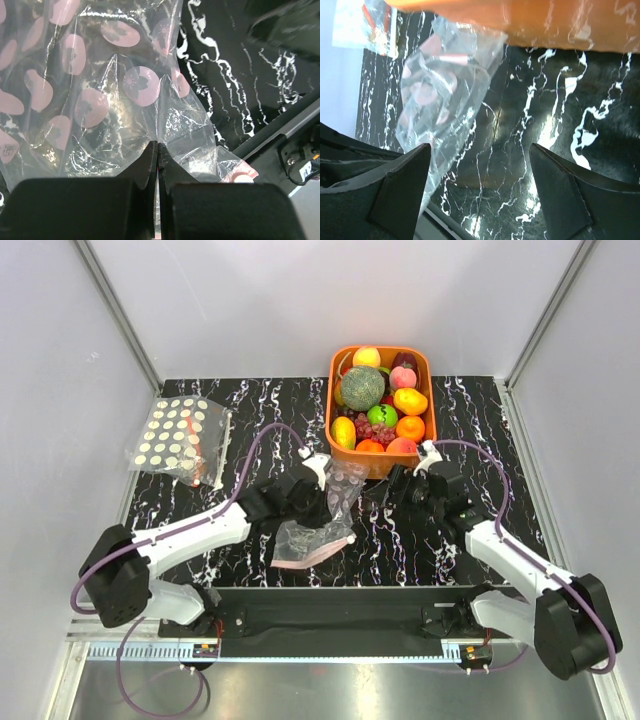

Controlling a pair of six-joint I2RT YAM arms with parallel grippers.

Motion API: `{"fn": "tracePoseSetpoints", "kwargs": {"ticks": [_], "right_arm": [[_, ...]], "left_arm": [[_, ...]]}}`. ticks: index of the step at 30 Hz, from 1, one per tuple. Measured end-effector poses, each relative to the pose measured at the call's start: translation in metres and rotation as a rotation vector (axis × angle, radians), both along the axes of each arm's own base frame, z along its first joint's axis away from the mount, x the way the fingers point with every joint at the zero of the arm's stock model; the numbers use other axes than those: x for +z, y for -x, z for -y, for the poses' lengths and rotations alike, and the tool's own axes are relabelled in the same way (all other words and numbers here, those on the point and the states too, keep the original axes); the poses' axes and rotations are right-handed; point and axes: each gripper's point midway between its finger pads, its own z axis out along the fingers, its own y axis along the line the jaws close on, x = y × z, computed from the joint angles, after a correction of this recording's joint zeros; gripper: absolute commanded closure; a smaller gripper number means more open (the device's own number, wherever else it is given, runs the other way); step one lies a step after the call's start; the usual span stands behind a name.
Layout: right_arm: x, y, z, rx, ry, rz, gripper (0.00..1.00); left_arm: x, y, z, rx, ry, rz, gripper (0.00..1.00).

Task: Place the food in the zip-top bag and seal the zipper
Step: Pick up the zipper food storage bag at the center of the board, then open the zipper of the food storage bag at the center of the board.

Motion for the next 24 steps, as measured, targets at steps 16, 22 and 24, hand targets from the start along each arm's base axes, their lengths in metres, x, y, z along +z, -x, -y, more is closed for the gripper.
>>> {"fn": "tracePoseSetpoints", "kwargs": {"ticks": [16, 22, 24], "right_arm": [[0.044, 0.08, -0.02, 0.208, -0.114, 0.188, 0.19], [0.055, 0.1, -0.029, 0.283, -0.15, 0.221, 0.21], [0.058, 0.11, -0.033, 0.322, -0.17, 0.244, 0.2]], "left_arm": [[0.054, -0.004, 0.009, 0.04, 0.157, 0.06, 1.0], [0.079, -0.011, 0.02, 0.057, 0.233, 0.085, 1.0], [0.082, -0.014, 0.023, 0.059, 0.244, 0.089, 1.0]]}}
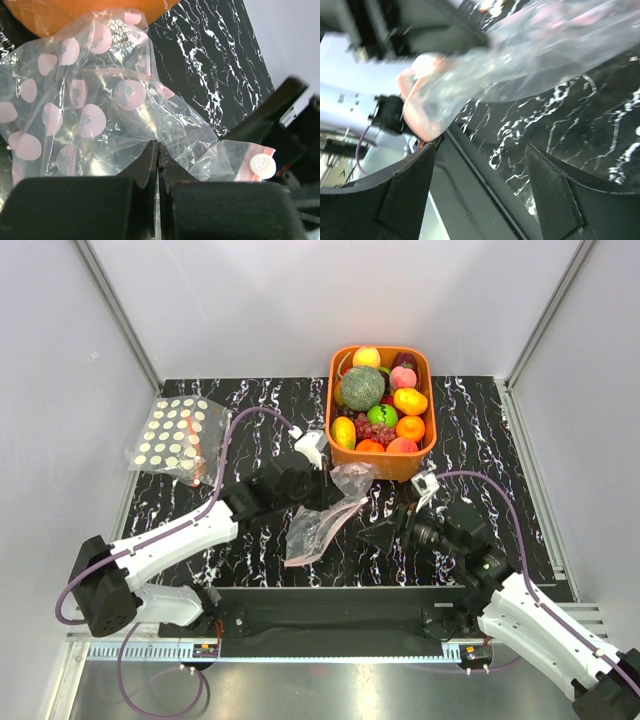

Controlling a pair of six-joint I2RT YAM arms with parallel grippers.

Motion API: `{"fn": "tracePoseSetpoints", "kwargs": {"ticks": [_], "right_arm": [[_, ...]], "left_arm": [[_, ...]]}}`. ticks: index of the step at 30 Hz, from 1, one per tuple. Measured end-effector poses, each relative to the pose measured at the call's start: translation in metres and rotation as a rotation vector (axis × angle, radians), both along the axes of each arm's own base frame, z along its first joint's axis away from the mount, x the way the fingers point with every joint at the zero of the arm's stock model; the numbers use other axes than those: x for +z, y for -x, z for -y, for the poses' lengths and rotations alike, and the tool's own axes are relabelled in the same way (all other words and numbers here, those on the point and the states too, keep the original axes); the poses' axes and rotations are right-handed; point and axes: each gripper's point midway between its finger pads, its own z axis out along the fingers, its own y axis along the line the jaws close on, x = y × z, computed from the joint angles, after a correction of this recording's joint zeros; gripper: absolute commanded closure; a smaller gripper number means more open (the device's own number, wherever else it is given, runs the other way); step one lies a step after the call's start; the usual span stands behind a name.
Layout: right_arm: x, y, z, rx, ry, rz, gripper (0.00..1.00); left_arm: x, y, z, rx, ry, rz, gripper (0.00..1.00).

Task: Place the food in the zip-top bag and seal the zipper
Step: Open the zipper of the food storage bag at the center of the board.

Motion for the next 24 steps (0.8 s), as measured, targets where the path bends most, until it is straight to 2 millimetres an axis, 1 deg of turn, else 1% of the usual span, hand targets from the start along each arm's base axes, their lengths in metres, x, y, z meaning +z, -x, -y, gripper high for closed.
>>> {"fn": "tracePoseSetpoints", "kwargs": {"ticks": [2, 4, 9, 12, 13, 14, 17, 21, 24], "right_arm": [[-0.003, 0.008, -0.004, 0.033, 0.003, 0.002, 0.21], [-0.006, 0.011, -0.009, 0.057, 0.012, -0.005, 0.21], [-0.017, 0.018, -0.023, 0.096, 0.052, -0.048, 0.22], [-0.007, 0.018, -0.025, 0.073, 0.043, -0.044, 0.26], [-0.001, 0.017, -0.024, 0.06, 0.029, -0.043, 0.31], [0.004, 0.016, -0.024, 0.044, 0.016, -0.04, 0.33], [0.019, 0.013, -0.021, -0.013, -0.038, -0.046, 0.34], [0.025, 0.007, -0.017, -0.083, -0.077, -0.073, 0.34], [0.025, 0.002, -0.016, -0.125, -0.088, -0.092, 0.36]], "left_arm": [[0.001, -0.004, 0.005, 0.001, 0.002, -0.001, 1.0], [0.001, -0.008, 0.01, -0.001, 0.006, 0.0, 1.0], [-0.002, -0.01, 0.012, 0.002, 0.005, -0.004, 1.0], [0.0, -0.011, 0.014, 0.011, 0.015, 0.003, 1.0], [0.002, -0.012, 0.015, 0.019, 0.022, 0.01, 1.0], [0.002, -0.012, 0.016, 0.026, 0.028, 0.015, 1.0], [-0.001, -0.01, 0.017, 0.043, 0.043, 0.027, 1.0], [-0.008, -0.008, 0.019, 0.067, 0.053, 0.03, 1.0], [-0.006, -0.009, 0.022, 0.085, 0.073, 0.042, 1.0]]}}
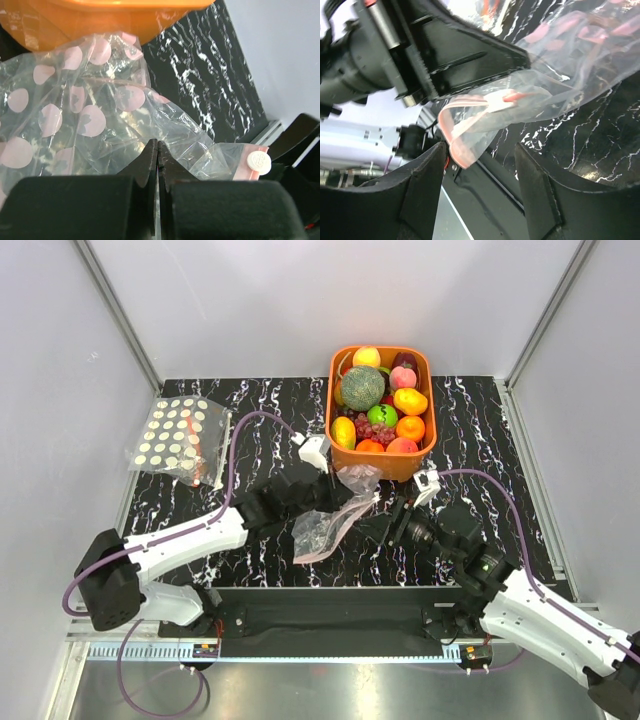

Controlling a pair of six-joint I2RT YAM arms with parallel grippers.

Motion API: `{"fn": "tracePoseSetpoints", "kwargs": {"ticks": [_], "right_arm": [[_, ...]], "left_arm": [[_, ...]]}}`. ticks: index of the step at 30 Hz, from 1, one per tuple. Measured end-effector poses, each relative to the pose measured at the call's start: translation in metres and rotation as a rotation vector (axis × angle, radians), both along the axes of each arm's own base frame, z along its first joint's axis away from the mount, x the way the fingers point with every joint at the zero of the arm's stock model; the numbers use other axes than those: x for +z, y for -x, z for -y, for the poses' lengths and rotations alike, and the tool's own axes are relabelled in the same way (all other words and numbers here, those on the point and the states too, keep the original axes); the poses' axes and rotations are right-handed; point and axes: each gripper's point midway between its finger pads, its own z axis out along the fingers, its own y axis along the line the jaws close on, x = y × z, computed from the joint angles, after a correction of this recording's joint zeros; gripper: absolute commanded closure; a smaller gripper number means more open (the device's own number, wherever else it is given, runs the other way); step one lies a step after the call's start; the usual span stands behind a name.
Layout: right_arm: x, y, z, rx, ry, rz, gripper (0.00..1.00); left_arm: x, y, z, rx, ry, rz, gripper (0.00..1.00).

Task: Place the food in the zip-top bag and seal the zipper
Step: Open the zipper of the food storage bag at the center of the board.

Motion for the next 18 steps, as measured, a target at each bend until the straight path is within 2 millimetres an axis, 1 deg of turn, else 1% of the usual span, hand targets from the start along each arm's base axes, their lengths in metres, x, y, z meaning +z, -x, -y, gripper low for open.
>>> {"fn": "tracePoseSetpoints", "kwargs": {"ticks": [6, 10, 12, 14, 16, 18], "right_arm": [[-0.009, -0.009, 0.001, -0.056, 0.009, -0.048, 0.38], [-0.011, -0.012, 0.001, -0.074, 0.011, -0.057, 0.39], [-0.012, -0.012, 0.001, -0.075, 0.013, -0.062, 0.41], [-0.013, -0.013, 0.001, -0.081, 0.013, -0.068, 0.48], [-0.014, -0.015, 0.004, -0.1, 0.018, -0.08, 0.59], [-0.016, -0.016, 0.007, -0.124, 0.024, -0.091, 0.69]], "left_arm": [[0.006, -0.003, 0.01, 0.025, 0.033, 0.029, 1.0], [0.002, 0.001, 0.017, 0.029, 0.035, 0.036, 1.0], [-0.001, 0.003, 0.018, 0.031, 0.039, 0.039, 1.0], [-0.006, 0.004, 0.018, 0.037, 0.038, 0.036, 1.0], [-0.009, 0.005, 0.017, 0.043, 0.038, 0.032, 1.0], [-0.007, 0.005, 0.019, 0.047, 0.05, 0.038, 1.0]]}}
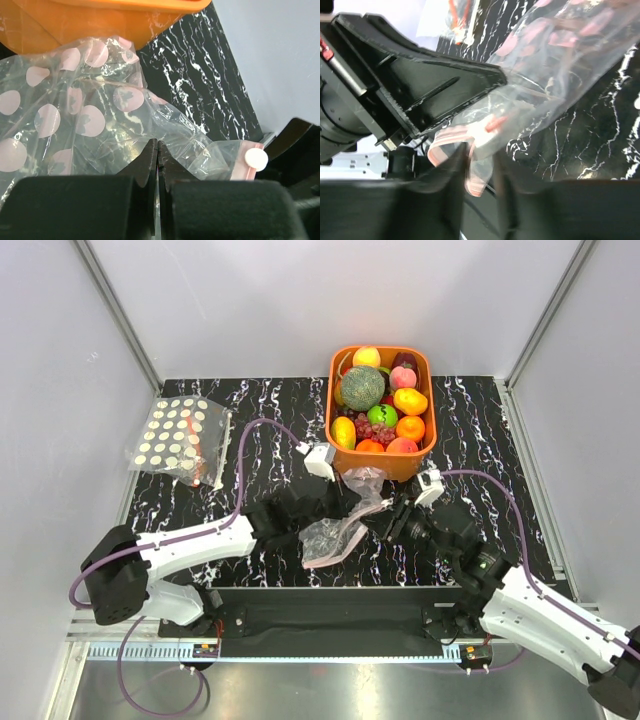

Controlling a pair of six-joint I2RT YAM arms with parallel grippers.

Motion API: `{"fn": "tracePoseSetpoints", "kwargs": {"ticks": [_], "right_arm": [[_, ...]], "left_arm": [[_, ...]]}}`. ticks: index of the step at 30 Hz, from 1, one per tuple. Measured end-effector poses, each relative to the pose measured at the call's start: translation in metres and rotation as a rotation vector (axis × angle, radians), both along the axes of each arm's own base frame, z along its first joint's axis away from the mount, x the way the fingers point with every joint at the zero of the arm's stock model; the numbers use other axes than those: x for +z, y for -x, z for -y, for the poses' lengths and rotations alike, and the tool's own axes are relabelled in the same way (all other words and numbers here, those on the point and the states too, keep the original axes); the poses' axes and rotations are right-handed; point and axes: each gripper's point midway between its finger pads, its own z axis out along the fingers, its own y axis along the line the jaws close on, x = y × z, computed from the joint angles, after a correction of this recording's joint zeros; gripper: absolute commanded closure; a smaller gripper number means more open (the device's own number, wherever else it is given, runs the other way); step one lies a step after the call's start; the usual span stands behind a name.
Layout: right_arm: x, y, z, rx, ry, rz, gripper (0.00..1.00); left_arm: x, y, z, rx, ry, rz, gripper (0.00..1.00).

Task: Place the food in the zip-top bag and seal the zipper
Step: Open the zipper of the food storage bag at the center of the board.

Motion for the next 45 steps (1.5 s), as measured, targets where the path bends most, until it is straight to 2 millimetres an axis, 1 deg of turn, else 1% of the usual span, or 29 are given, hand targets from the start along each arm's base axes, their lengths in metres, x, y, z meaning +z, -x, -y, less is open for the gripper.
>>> {"fn": "tracePoseSetpoints", "kwargs": {"ticks": [1, 2, 3, 4, 5, 7, 8, 11, 13, 14, 17, 20, 22, 24, 26, 28, 29, 30, 32, 34, 37, 38, 40, 43, 45], "right_arm": [[-0.001, 0.0, 0.002, -0.013, 0.002, -0.006, 0.76], [-0.001, -0.001, 0.004, -0.025, 0.001, -0.01, 0.85], [-0.001, -0.001, 0.007, -0.038, 0.001, -0.011, 0.9], [-0.001, -0.001, 0.01, -0.052, 0.003, -0.018, 0.94], [-0.003, -0.002, 0.013, -0.067, 0.007, -0.026, 0.99], [-0.009, -0.001, 0.02, -0.094, 0.035, -0.052, 1.0], [-0.012, 0.0, 0.024, -0.108, 0.053, -0.064, 1.0], [-0.021, 0.005, 0.036, -0.134, 0.091, -0.09, 1.0], [-0.024, 0.009, 0.044, -0.147, 0.104, -0.1, 1.0], [-0.026, 0.012, 0.047, -0.151, 0.109, -0.105, 1.0], [-0.029, 0.016, 0.056, -0.168, 0.134, -0.121, 1.0], [-0.03, 0.019, 0.06, -0.172, 0.162, -0.14, 1.0], [-0.031, 0.019, 0.061, -0.173, 0.178, -0.151, 1.0], [-0.035, 0.018, 0.06, -0.172, 0.201, -0.164, 1.0], [-0.039, 0.017, 0.059, -0.17, 0.228, -0.176, 0.97], [-0.044, 0.015, 0.058, -0.168, 0.261, -0.191, 0.95], [-0.047, 0.014, 0.056, -0.163, 0.278, -0.198, 0.98], [-0.048, 0.013, 0.055, -0.157, 0.289, -0.201, 0.96], [-0.05, 0.011, 0.051, -0.142, 0.299, -0.199, 0.98], [-0.05, 0.011, 0.049, -0.13, 0.308, -0.195, 1.0], [-0.041, 0.008, 0.048, -0.126, 0.321, -0.177, 1.0], [-0.034, 0.007, 0.048, -0.127, 0.319, -0.165, 1.0], [-0.021, 0.005, 0.048, -0.127, 0.31, -0.145, 1.0], [-0.009, 0.005, 0.048, -0.126, 0.297, -0.129, 1.0], [-0.007, 0.006, 0.048, -0.124, 0.297, -0.131, 1.0]], "left_arm": [[0.001, -0.001, 0.0, 0.003, 0.004, 0.003, 1.0], [0.001, -0.001, 0.001, 0.006, 0.007, 0.005, 0.85], [0.001, 0.0, 0.001, 0.007, 0.006, 0.008, 0.7], [0.001, 0.0, 0.0, 0.008, 0.002, 0.012, 0.6], [0.0, 0.0, -0.001, 0.01, -0.004, 0.013, 0.42], [-0.001, 0.0, -0.006, 0.013, -0.031, 0.025, 0.3], [0.0, 0.001, -0.01, 0.012, -0.048, 0.036, 0.21], [0.007, 0.006, -0.026, -0.004, -0.105, 0.072, 0.12], [0.02, 0.013, -0.036, -0.039, -0.129, 0.114, 0.03], [0.027, 0.018, -0.04, -0.064, -0.132, 0.137, 0.01], [0.048, 0.035, -0.043, -0.169, -0.128, 0.21, 0.01], [0.057, 0.051, -0.04, -0.284, -0.131, 0.273, 0.01], [0.057, 0.056, -0.037, -0.319, -0.111, 0.299, 0.01], [0.051, 0.055, -0.04, -0.312, -0.108, 0.298, 0.01], [0.044, 0.053, -0.043, -0.321, -0.111, 0.29, 0.01], [0.043, 0.053, -0.044, -0.344, -0.112, 0.297, 0.01], [0.045, 0.054, -0.043, -0.363, -0.112, 0.305, 0.01], [0.045, 0.057, -0.041, -0.39, -0.125, 0.314, 0.01], [0.047, 0.062, -0.035, -0.429, -0.151, 0.329, 0.01], [0.047, 0.069, -0.023, -0.476, -0.18, 0.355, 0.01], [0.032, 0.086, -0.012, -0.538, -0.247, 0.362, 0.01], [0.026, 0.093, -0.01, -0.558, -0.283, 0.363, 0.01], [0.019, 0.108, -0.006, -0.595, -0.351, 0.378, 0.01], [0.026, 0.123, -0.001, -0.616, -0.4, 0.421, 0.02], [0.036, 0.127, 0.002, -0.611, -0.409, 0.444, 0.03]]}}
